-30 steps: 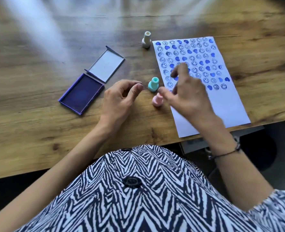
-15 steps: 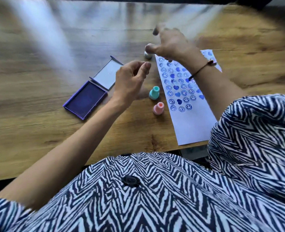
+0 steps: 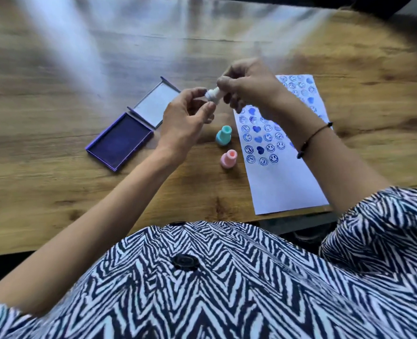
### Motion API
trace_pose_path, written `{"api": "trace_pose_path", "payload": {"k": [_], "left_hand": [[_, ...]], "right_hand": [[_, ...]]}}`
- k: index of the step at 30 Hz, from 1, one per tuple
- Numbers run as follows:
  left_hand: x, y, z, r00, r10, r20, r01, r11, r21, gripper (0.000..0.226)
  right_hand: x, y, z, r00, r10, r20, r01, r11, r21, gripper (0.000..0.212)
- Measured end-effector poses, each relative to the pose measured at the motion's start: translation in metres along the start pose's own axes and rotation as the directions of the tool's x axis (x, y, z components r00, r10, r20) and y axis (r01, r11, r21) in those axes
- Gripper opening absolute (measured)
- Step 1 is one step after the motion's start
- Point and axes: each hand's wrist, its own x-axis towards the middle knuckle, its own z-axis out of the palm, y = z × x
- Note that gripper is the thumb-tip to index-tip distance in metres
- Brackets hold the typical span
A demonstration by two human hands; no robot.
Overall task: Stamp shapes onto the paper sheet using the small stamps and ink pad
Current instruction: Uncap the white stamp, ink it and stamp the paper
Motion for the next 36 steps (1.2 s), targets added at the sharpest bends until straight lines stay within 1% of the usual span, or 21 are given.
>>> {"api": "trace_pose_path", "payload": {"k": [2,4,8,11,16,18,22,25,27,29,31,33,36], "left_hand": [[-0.003,-0.001,0.001,1.0,0.008,0.023,-0.008,1.0,-0.008,0.022],[-0.005,-0.002,0.002,0.999,0.012,0.036,-0.01,0.999,-0.046,0.018],[-0.011,-0.001,-0.001,0.996,0.026,0.08,-0.016,0.992,-0.122,0.016],[-0.015,0.001,-0.004,0.992,0.033,0.121,-0.004,0.973,-0.232,0.014],[-0.025,0.0,-0.012,0.991,0.003,0.131,0.046,0.928,-0.369,0.008],[-0.031,-0.001,-0.017,0.992,-0.011,0.123,0.061,0.912,-0.405,0.007],[-0.041,-0.003,-0.028,0.995,-0.06,0.077,0.089,0.88,-0.466,0.011],[-0.05,-0.002,-0.039,0.987,-0.162,-0.002,0.139,0.851,-0.507,0.019],[-0.057,-0.001,-0.045,0.983,-0.179,-0.042,0.136,0.861,-0.49,0.022],[-0.066,-0.003,-0.057,0.982,-0.141,-0.127,0.074,0.901,-0.428,0.022],[-0.076,-0.008,-0.072,0.964,-0.069,-0.259,-0.022,0.942,-0.334,0.017],[-0.085,-0.013,-0.083,0.918,-0.014,-0.396,-0.09,0.966,-0.243,0.01],[-0.095,-0.022,-0.096,0.809,-0.013,-0.588,-0.124,0.974,-0.192,0.006]], "right_hand": [[-0.011,-0.001,-0.003,1.0,0.016,0.02,-0.018,0.996,0.086,0.022],[-0.019,-0.002,-0.003,0.999,0.018,0.041,-0.022,0.995,0.096,0.024],[-0.03,-0.006,-0.002,0.998,-0.044,0.054,0.042,0.998,0.039,0.024],[-0.033,-0.007,-0.002,0.992,-0.122,0.031,0.122,0.993,0.003,0.021],[-0.039,-0.011,0.009,0.97,-0.242,0.034,0.243,0.969,-0.042,0.013],[-0.043,-0.015,0.012,0.961,-0.267,0.065,0.272,0.959,-0.081,0.005],[-0.048,-0.023,0.02,0.925,-0.346,0.16,0.373,0.906,-0.198,0.014],[-0.048,-0.033,0.03,0.872,-0.456,0.179,0.489,0.821,-0.295,0.014],[-0.045,-0.04,0.036,0.841,-0.503,0.201,0.541,0.771,-0.335,0.014],[-0.035,-0.045,0.045,0.842,-0.496,0.212,0.539,0.775,-0.33,0.015],[-0.025,-0.051,0.061,0.85,-0.476,0.224,0.526,0.773,-0.355,0.02],[-0.017,-0.055,0.076,0.842,-0.478,0.25,0.539,0.755,-0.374,0.022],[-0.012,-0.062,0.099,0.797,-0.504,0.332,0.602,0.707,-0.372,0.025]]}}
